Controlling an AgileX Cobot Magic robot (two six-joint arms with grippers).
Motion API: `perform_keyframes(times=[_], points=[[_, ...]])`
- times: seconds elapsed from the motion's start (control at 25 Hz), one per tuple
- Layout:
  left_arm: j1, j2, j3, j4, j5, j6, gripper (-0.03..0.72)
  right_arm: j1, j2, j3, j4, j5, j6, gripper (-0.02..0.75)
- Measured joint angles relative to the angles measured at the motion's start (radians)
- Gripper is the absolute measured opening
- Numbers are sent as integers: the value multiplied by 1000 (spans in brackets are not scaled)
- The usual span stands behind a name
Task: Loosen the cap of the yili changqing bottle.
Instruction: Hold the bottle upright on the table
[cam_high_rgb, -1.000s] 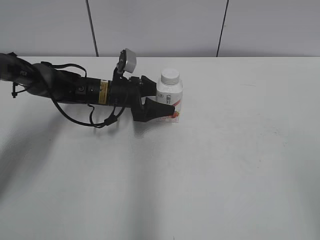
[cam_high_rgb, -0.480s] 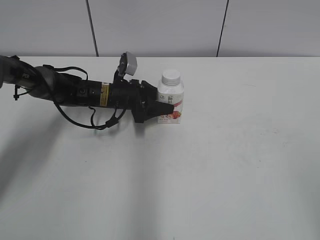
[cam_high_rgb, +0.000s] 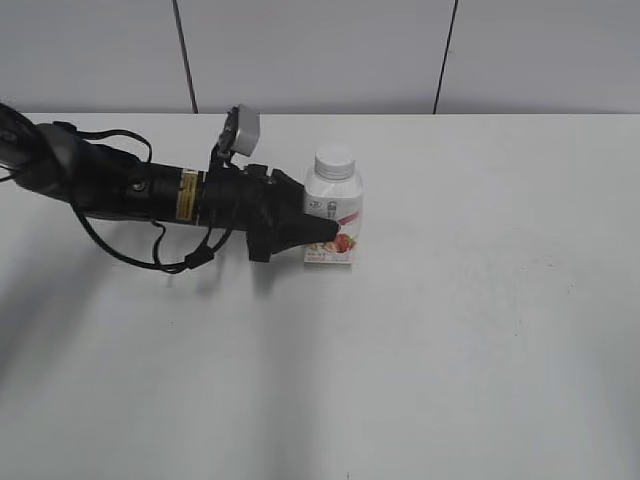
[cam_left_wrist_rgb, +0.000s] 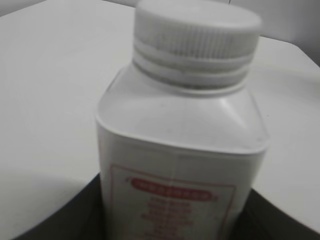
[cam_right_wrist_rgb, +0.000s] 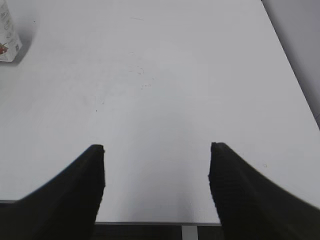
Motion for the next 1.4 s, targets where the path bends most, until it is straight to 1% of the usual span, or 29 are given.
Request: perform_keyframes(times=[0.16, 0.32, 0.48, 0.64, 0.8, 1.4], points=[[14, -115, 192, -25, -3, 93, 382, 0, 0, 0, 0, 0, 0, 519], [28, -189, 368, -85, -5, 209, 382, 0, 0, 0, 0, 0, 0, 519], [28, -198, 447, -107, -7, 280, 381, 0, 0, 0, 0, 0, 0, 519], [28, -185, 473, -143, -7, 344, 380, 0, 0, 0, 0, 0, 0, 519], [28, -147, 473, -166, -23, 373, 379, 0, 0, 0, 0, 0, 0, 519], [28, -141, 473, -163, -31, 390, 379, 0, 0, 0, 0, 0, 0, 519]])
